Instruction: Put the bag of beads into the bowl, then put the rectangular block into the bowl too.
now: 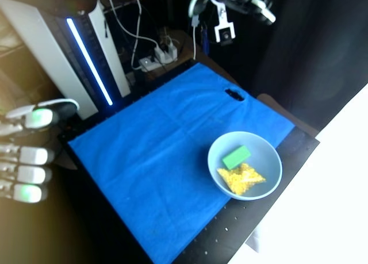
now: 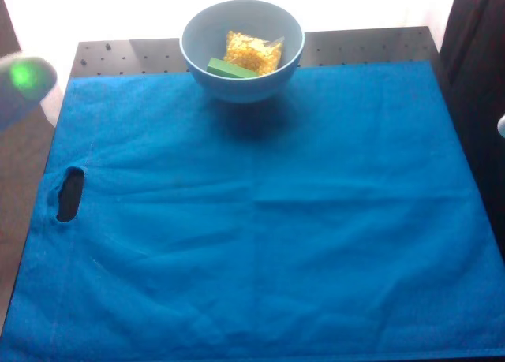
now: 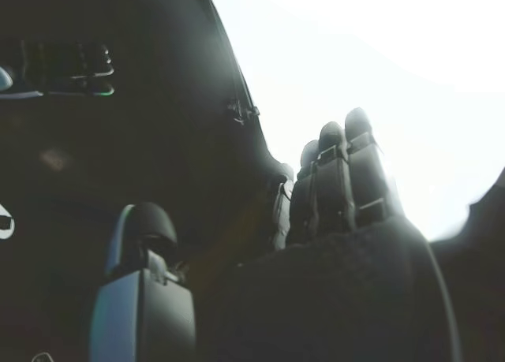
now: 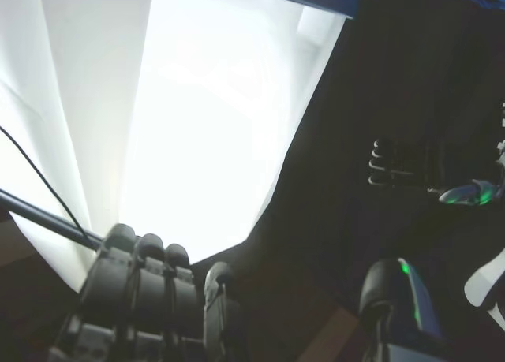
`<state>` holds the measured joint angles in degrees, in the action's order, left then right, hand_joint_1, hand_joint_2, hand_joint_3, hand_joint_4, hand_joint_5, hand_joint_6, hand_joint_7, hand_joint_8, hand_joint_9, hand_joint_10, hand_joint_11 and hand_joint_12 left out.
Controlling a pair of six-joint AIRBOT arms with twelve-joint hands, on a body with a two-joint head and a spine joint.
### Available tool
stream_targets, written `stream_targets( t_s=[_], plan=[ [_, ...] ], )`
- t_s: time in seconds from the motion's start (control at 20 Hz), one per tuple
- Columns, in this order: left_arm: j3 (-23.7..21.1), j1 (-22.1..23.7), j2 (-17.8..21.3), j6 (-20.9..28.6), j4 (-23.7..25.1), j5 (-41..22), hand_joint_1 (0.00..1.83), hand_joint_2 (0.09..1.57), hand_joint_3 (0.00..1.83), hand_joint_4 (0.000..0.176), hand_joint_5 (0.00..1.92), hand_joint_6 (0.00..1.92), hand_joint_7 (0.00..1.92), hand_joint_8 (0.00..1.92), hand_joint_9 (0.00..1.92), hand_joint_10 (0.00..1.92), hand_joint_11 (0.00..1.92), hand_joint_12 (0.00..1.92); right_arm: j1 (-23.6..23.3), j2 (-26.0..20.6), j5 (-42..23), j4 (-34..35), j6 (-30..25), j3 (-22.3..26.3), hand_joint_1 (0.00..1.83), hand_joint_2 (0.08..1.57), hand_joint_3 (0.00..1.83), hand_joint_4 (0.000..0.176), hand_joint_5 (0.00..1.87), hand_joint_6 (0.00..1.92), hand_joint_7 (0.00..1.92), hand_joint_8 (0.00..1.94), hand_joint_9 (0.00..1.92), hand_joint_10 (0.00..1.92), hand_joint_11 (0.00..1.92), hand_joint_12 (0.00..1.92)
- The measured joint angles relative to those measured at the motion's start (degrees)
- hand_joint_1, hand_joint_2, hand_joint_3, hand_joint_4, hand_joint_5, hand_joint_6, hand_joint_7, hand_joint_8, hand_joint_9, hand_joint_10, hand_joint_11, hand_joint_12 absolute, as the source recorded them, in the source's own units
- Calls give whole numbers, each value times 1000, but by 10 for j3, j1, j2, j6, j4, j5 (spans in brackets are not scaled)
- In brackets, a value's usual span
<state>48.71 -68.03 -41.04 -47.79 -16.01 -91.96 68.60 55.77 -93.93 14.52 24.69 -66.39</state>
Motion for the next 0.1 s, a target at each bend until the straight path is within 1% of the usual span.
stream_targets(
  t_s=[0.05,0.1],
  plan=[
    [1,15,3,2,13,-1,194,1142,0,35,0,0,6,0,73,5,21,26,-18,-3,3,-13,0,0,423,913,5,174,0,0,0,0,0,0,0,0],
    [1,24,4,3,22,-1,211,1142,0,30,0,0,0,0,75,6,23,27,-29,-7,3,-23,0,0,416,910,3,173,0,0,0,0,0,0,0,0]
  ],
)
